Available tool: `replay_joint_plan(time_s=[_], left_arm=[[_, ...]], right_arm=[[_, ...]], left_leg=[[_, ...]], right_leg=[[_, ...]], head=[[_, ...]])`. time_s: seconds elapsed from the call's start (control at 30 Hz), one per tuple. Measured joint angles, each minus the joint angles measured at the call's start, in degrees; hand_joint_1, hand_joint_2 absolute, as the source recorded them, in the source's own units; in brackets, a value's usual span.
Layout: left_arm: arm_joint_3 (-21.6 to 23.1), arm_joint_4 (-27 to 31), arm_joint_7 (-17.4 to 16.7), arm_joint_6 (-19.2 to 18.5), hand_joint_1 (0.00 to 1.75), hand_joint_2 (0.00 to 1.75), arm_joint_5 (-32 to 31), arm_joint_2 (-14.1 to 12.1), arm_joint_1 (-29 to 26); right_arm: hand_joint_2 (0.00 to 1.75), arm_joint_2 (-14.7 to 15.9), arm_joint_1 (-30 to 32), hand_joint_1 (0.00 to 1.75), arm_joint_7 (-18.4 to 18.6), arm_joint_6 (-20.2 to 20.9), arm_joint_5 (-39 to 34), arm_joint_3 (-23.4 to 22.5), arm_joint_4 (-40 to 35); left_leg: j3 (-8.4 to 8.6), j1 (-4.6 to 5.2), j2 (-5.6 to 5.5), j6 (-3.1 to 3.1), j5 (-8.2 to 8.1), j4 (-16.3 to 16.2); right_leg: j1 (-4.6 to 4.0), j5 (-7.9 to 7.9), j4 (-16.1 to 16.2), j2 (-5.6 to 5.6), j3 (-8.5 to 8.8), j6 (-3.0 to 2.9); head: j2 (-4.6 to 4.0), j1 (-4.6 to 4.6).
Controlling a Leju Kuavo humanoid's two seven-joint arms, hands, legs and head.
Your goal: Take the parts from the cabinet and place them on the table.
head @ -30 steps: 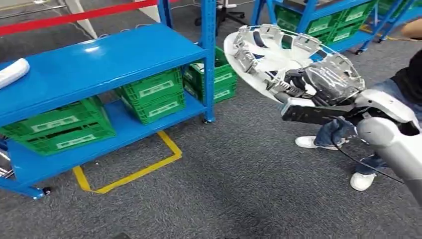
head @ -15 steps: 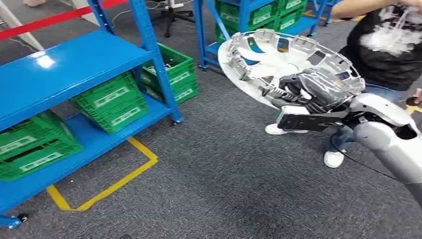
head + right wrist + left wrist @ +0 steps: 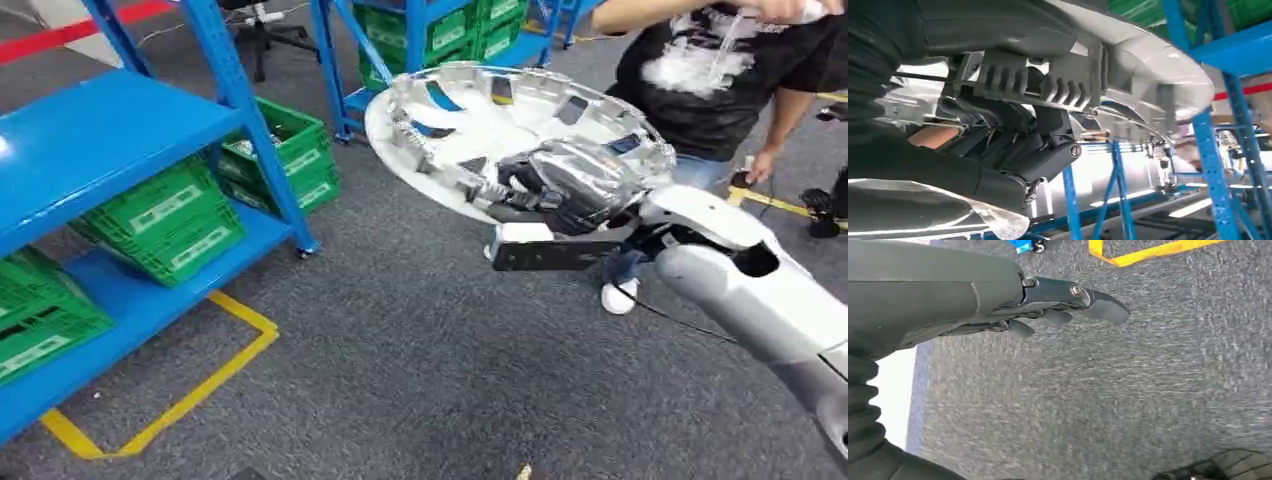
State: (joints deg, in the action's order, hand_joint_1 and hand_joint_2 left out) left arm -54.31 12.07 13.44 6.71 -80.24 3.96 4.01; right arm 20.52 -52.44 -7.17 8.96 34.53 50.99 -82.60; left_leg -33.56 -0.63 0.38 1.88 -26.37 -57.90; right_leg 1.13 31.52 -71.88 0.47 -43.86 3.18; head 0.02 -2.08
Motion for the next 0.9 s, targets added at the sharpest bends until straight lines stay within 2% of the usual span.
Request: replay_joint_plan(time_s=[0.03, 0.07, 0.1, 0.13, 0.17, 0.2, 0.23, 0.33, 0.37, 0.4, 0.43, 0.47, 0.5, 0.53, 0.57, 0.6, 0.63, 0.67, 0.7, 0.73, 0.77, 0.83, 0.87, 0.9], left_arm=[[0.0, 0.0, 0.0, -0.04, 0.0, 1.75, -0.02, -0.02, -0.08], [0.0, 0.0, 0.0, -0.09, 0.0, 1.75, -0.09, 0.0, -0.07], [0.0, 0.0, 0.0, -0.09, 0.0, 1.75, -0.22, 0.09, 0.01], [0.04, 0.0, 0.0, -0.09, 0.0, 1.75, -0.44, 0.17, 0.13], [0.09, 0.0, 0.0, -0.09, 0.0, 1.75, -0.44, 0.22, 0.22], [0.11, 0.0, 0.0, -0.09, 0.0, 1.75, -0.46, 0.24, 0.29], [0.17, 0.0, 0.0, -0.09, 0.0, 1.75, -0.46, 0.22, 0.26], [0.28, 0.0, 0.0, -0.11, 0.0, 1.75, -0.46, 0.2, 0.25], [0.33, 0.0, 0.0, -0.11, 0.0, 1.75, -0.46, 0.15, 0.3], [0.37, 0.0, 0.0, -0.11, 0.0, 1.75, -0.46, 0.09, 0.36], [0.39, 0.0, 0.0, -0.11, 0.0, 1.75, -0.48, 0.2, 0.3], [0.37, 0.0, 0.0, -0.11, 0.0, 1.75, -0.48, 0.2, 0.18], [0.37, 0.0, 0.0, -0.11, 0.0, 1.75, -0.48, 0.11, 0.03], [0.37, 0.0, 0.0, -0.11, 0.0, 1.75, -0.48, 0.09, -0.07], [0.39, 0.0, 0.0, -0.11, 0.0, 1.75, -0.48, 0.09, -0.14], [0.39, 0.0, 0.0, -0.13, 0.0, 1.75, -0.48, 0.09, -0.11], [0.39, 0.0, 0.0, -0.13, 0.0, 1.75, -0.48, 0.09, -0.04], [0.42, 0.0, 0.0, -0.13, 0.0, 1.75, -0.48, 0.09, -0.01], [0.39, 0.0, 0.0, -0.13, 0.0, 1.75, -0.48, 0.02, -0.03], [0.42, 0.0, 0.0, -0.13, 0.0, 1.75, -0.48, -0.04, -0.08], [0.41, 0.0, 0.0, -0.13, 0.0, 1.75, -0.48, -0.02, -0.05], [0.42, 0.0, 0.0, -0.18, 0.0, 1.75, -0.48, -0.02, 0.08], [0.44, 0.0, 0.0, -0.18, 0.0, 1.75, -0.48, 0.18, 0.15], [0.44, 0.0, 0.0, -0.26, 0.0, 1.75, -0.48, 0.17, 0.26]], right_arm=[[1.75, -0.35, -0.01, 1.75, 0.11, 0.02, 0.24, 0.56, 0.11], [1.75, -0.74, -0.03, 1.75, 0.31, 0.02, 0.39, 1.12, 0.24], [1.75, -1.18, -0.13, 1.75, 0.44, 0.04, 0.5, 1.51, 0.39], [1.75, -1.66, -0.45, 1.75, 0.48, 0.04, 0.61, 1.85, 0.55], [1.75, -2.03, -0.91, 1.75, 0.76, 0.04, 0.63, 2.14, 0.7], [1.75, -2.38, -1.45, 1.75, 0.87, 0.04, 0.61, 2.29, 0.85], [1.75, -2.94, -1.96, 1.75, 0.96, 0.07, 0.61, 2.51, 1.03], [1.75, -3.32, -2.41, 1.75, 0.96, 0.04, 0.61, 2.82, 1.44], [1.75, -3.38, -2.54, 1.75, 0.98, 0.04, 0.61, 2.82, 1.49], [1.75, -3.5, -2.78, 1.75, 0.96, 0.04, 0.63, 2.82, 1.51], [1.75, -3.85, -2.93, 1.75, 1.05, 0.04, 0.68, 2.95, 1.66], [1.75, -4.09, -2.92, 1.75, 1.05, 0.07, 0.68, 3.1, 1.79], [1.75, -4.24, -2.91, 1.75, 1.14, 0.07, 0.7, 3.36, 1.94], [1.75, -4.26, -2.88, 1.75, 1.09, 0.07, 0.68, 3.58, 2.08], [1.75, -4.26, -2.88, 1.75, 1.11, 0.07, 0.61, 3.71, 2.19], [1.75, -4.26, -2.89, 1.75, 1.11, 0.04, 0.57, 3.74, 2.23], [1.75, -4.26, -2.94, 1.75, 1.16, 0.04, 0.48, 3.69, 2.23], [1.75, -4.26, -3.09, 1.75, 1.22, 0.02, 0.35, 3.69, 2.23], [1.75, -4.28, -3.2, 1.75, 1.27, 0.02, 0.28, 3.67, 2.23], [1.75, -4.26, -3.43, 1.75, 1.31, 0.02, 0.24, 3.67, 2.25], [1.75, -4.43, -3.52, 1.75, 1.36, 0.02, 0.24, 3.69, 2.27], [1.75, -4.41, -3.54, 1.75, 1.42, 0.0, 0.13, 3.47, 2.32], [1.75, -4.41, -3.55, 1.75, 1.46, 0.0, 0.11, 3.36, 2.32], [1.75, -4.39, -3.65, 1.75, 1.44, 0.0, 0.09, 3.21, 2.34]], left_leg=[[-0.09, 0.0, 0.79, 0.0, 0.0, -0.06], [-0.09, 0.0, 1.53, -0.01, -0.01, -0.12], [-0.07, 0.0, 2.14, -0.1, -0.08, -0.16], [-0.05, 0.0, 2.78, -0.2, -0.15, -0.24], [0.0, 0.0, 3.42, -0.39, -0.28, -0.32], [-0.02, 0.17, 3.93, -0.63, -0.41, -0.43], [-0.34, 0.71, 4.41, -0.99, -0.58, -0.89], [-0.06, 0.69, 6.18, -1.63, -0.26, -0.47], [-0.08, 0.59, 6.04, -2.02, -0.69, -0.57], [-0.26, 0.32, 3.23, -2.39, -1.86, -1.57], [-1.36, 0.09, 1.21, -2.57, -3.99, -4.59], [-3.23, 0.03, 0.45, -2.69, -6.4, -9.13], [-5.17, 0.07, 0.23, -2.77, -8.35, -13.64], [-6.72, 0.09, 0.11, -2.8, -9.36, -17.1], [-7.02, 0.09, 0.06, -2.79, -9.01, -17.83], [-6.34, 0.08, 0.0, -2.66, -7.4, -16.32], [-4.51, 0.07, -0.3, -2.4, -4.66, -12.33], [-2.24, 0.06, -1.12, -2.09, -1.89, -7.25], [-0.49, -0.01, -3.29, -1.76, -0.16, -3.0], [0.05, -0.37, -5.34, -1.43, -0.67, -1.94], [0.39, -0.26, -4.91, -1.45, -1.17, -0.88], [0.16, 0.15, -3.85, -1.31, -1.13, -1.11], [0.38, -0.29, -2.96, -0.84, -0.7, -0.39], [0.57, -0.39, -2.01, -0.53, -0.48, -0.03]], right_leg=[[0.01, 0.8, -2.97, -0.18, -1.23, 0.13], [0.01, 0.1, -2.93, -0.32, -0.97, 0.18], [0.0, -1.5, -0.57, -0.54, 0.56, 0.12], [-0.02, -3.74, 4.06, -0.93, 3.18, -0.05], [-0.14, -5.67, 9.19, -1.91, 6.1, -0.26], [-0.6, -5.42, 12.88, -4.6, 7.77, -0.54], [-1.11, -5.46, 13.65, -5.15, 8.6, -1.37], [-1.22, -5.87, 13.42, -2.92, 7.9, -2.32], [-0.82, -6.19, 13.84, -2.36, 8.12, -2.81], [-0.64, -6.31, 13.9, -1.81, 8.1, -3.0], [-0.56, -6.39, 13.89, -1.26, 8.07, -3.25], [-0.57, -6.39, 13.89, -0.52, 8.03, -3.38], [-0.63, -6.44, 13.88, 0.26, 7.95, -3.46], [-0.69, -6.48, 13.85, 1.04, 7.9, -3.51], [-0.72, -6.54, 13.83, 1.82, 7.91, -3.55], [-0.72, -6.57, 13.77, 2.54, 7.91, -3.51], [-0.72, -6.58, 13.68, 3.37, 7.94, -3.48], [-0.71, -6.61, 13.61, 4.12, 7.99, -3.41], [-0.63, -6.66, 13.59, 4.7, 7.92, -3.32], [-0.94, -6.79, 13.34, 5.33, 7.48, -2.94], [-0.6, -7.02, 13.26, 5.88, 7.0, -2.61], [-0.1, -7.62, 13.67, 7.17, 6.53, -1.66], [-0.42, -7.7, 13.74, 7.5, 6.27, -1.31], [-0.62, -6.94, 13.12, 4.35, 5.6, -1.17]], head=[[0.0, -0.09], [0.0, -0.09], [0.0, -0.07], [0.0, -0.11], [0.0, -0.05], [0.0, -0.11], [0.0, -0.07], [0.0, -0.02], [0.0, 0.0], [0.0, 0.15], [0.0, 0.31], [0.0, 0.42], [0.0, 0.41], [0.0, 0.46], [0.0, 0.46], [0.0, 0.48], [0.0, 0.46], [0.0, 0.48], [0.0, 0.46], [0.0, 0.33], [0.0, 0.52], [0.0, 0.53], [0.0, 0.5], [0.0, 0.41]])
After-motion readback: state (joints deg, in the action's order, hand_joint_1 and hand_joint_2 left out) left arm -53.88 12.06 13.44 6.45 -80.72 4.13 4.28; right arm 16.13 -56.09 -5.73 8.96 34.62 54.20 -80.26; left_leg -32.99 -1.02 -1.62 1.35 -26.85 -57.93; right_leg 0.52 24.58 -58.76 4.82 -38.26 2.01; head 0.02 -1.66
